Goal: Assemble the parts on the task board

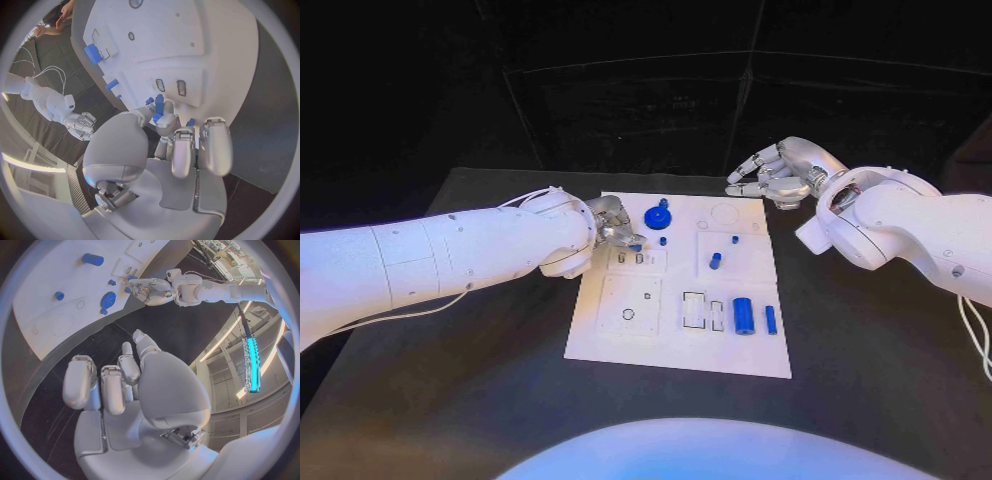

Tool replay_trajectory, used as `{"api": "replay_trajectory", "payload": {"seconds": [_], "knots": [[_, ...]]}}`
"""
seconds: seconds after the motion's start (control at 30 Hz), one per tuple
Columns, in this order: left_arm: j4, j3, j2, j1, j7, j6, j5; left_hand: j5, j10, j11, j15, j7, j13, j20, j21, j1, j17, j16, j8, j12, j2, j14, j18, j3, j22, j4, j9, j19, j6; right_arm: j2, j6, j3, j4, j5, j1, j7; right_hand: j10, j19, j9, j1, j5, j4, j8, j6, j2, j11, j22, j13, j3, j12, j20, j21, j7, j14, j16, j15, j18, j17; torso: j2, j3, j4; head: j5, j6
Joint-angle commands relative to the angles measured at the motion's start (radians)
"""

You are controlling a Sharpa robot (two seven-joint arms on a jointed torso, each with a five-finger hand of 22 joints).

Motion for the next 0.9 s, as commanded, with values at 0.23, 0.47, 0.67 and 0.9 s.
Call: {"api": "replay_trajectory", "payload": {"seconds": [0.23, 0.47, 0.67, 0.9], "knots": [[0.008, 0.001, 0.0, -0.009, 0.009, -0.004, -0.032, 0.005, 0.009, 0.001, 0.002, -0.004, 0.001, 0.003, 0.004, 0.005, 0.263, 0.003, 0.007, 0.005, -0.009, 0.104, -0.009, 0.197, 0.002, -0.187, 0.002, 0.009, 0.006, 0.001, 0.009, 0.0, 0.0, 0.002, 0.002, 0.004, -0.005, 0.001, 0.001, -0.002, 0.003, 0.002, 0.003, -0.008, 0.006, 0.004, 0.001, -0.001, -0.006, 0.003, 0.006, -0.003, 0.001, 0.069, -0.001, 0.009, -0.007, 0.079, 0.001, 0.0006, 0.0002, 0.0, -0.003], [0.021, 0.001, -0.004, -0.011, -0.01, 0.031, -0.032, 0.005, 0.01, 0.001, 0.002, -0.004, 0.002, 0.002, 0.004, 0.005, 0.263, 0.003, 0.007, 0.006, -0.009, 0.104, -0.009, 0.198, 0.002, -0.187, 0.002, 0.009, 0.007, 0.002, 0.01, 0.0, -0.001, 0.002, 0.002, 0.003, -0.005, 0.001, 0.001, -0.002, 0.003, 0.002, 0.003, -0.008, 0.006, 0.004, 0.001, -0.001, -0.006, 0.003, 0.006, -0.003, 0.001, 0.069, -0.001, 0.009, -0.007, 0.079, 0.0, 0.0006, -0.0004, -0.002, -0.005], [0.026, 0.001, -0.007, -0.012, -0.023, 0.051, -0.032, 0.005, 0.01, 0.001, 0.002, -0.004, 0.002, 0.002, 0.004, 0.005, 0.263, 0.003, 0.007, 0.006, -0.009, 0.104, -0.009, 0.198, 0.002, -0.187, 0.002, 0.009, 0.007, 0.003, 0.013, 0.0, -0.003, 0.002, 0.002, 0.003, -0.005, 0.001, 0.001, -0.002, 0.003, 0.002, 0.003, -0.008, 0.006, 0.004, 0.001, -0.001, -0.006, 0.003, 0.006, -0.003, 0.001, 0.069, -0.001, 0.009, -0.007, 0.079, 0.001, 0.001, -0.0011, -0.002, -0.007], [0.027, 0.001, -0.006, -0.012, -0.028, 0.068, -0.032, 0.005, 0.01, 0.0, 0.002, -0.004, 0.001, 0.002, 0.003, 0.004, 0.263, 0.003, 0.007, 0.006, -0.009, 0.104, -0.009, 0.2, 0.0, -0.187, 0.002, 0.008, 0.008, 0.004, 0.015, 0.0, -0.008, 0.002, 0.002, 0.002, -0.005, 0.001, 0.002, -0.002, 0.002, 0.002, 0.003, -0.008, 0.008, 0.004, 0.002, 0.0, -0.006, 0.004, 0.007, -0.003, 0.001, 0.069, -0.001, 0.009, -0.007, 0.08, 0.001, 0.0013, -0.0004, 0.002, -0.01]]}}
